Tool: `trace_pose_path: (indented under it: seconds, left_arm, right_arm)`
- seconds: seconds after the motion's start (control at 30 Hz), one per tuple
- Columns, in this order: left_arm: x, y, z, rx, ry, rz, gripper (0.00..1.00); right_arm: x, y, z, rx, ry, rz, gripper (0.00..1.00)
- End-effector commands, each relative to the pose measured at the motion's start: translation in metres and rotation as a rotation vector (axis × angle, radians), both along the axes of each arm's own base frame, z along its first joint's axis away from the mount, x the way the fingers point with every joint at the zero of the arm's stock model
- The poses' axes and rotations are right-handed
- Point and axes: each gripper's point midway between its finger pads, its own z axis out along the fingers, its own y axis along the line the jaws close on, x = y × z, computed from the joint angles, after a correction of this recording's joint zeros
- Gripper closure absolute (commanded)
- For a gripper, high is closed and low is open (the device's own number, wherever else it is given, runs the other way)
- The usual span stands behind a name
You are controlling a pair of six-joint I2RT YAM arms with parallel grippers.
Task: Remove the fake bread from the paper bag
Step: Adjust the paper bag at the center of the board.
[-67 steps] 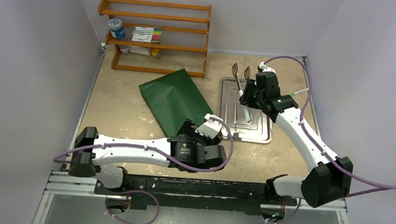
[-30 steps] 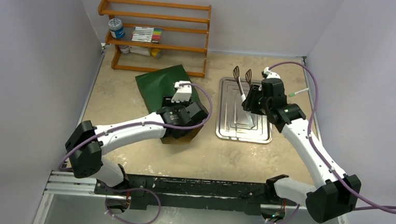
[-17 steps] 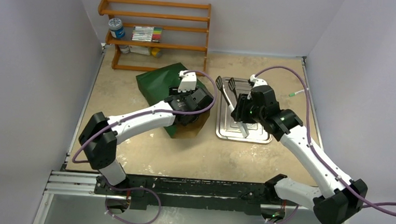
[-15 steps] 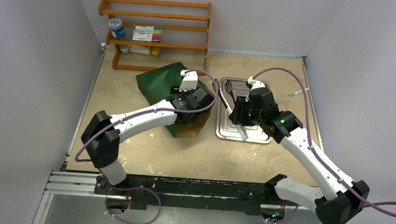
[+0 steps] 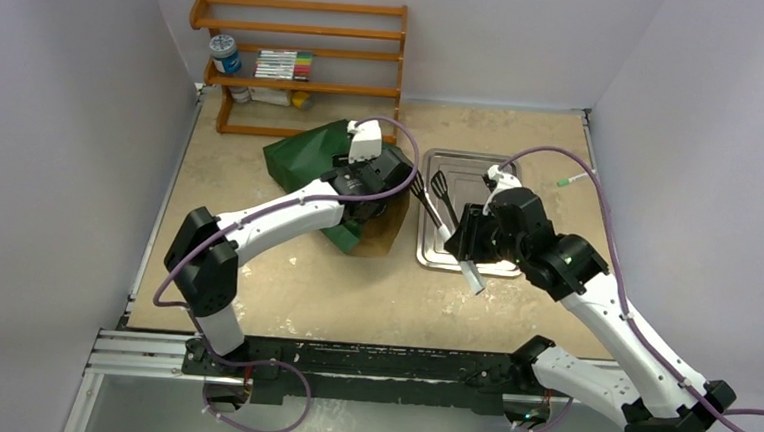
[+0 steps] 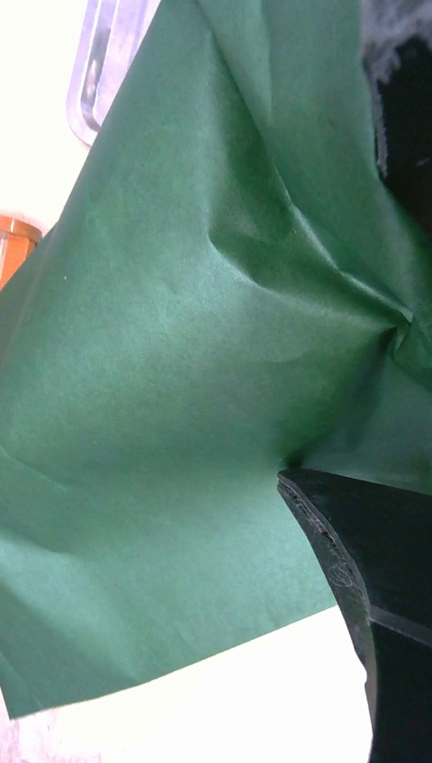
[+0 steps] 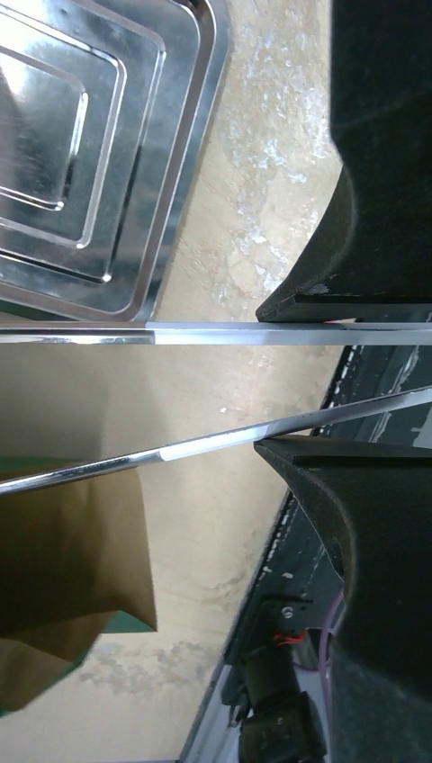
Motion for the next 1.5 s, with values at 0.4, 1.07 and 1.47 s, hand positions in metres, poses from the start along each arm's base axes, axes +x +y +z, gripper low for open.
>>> trace_pose_path:
  seconds: [0.4,1.07,1.47]
  left_arm:
    - [0.045,-0.009,0.015,-0.07,-0.015,0.005,0.38]
    - [0.05,-0.023,0.02,-0.129,0.011,-0.116,0.39]
    - [0.037,-0.016,0.031,-0.162,0.014,-0.168,0.41]
  right_arm:
    - [-0.044,0.007,0.019,0.053,0.051,0.091,0.67]
    - [-0.055,0.033,0.036,0.15,0.058,0.192,0.69]
    - [-0.044,0.038,0.028,0.129,0.034,0.167,0.7]
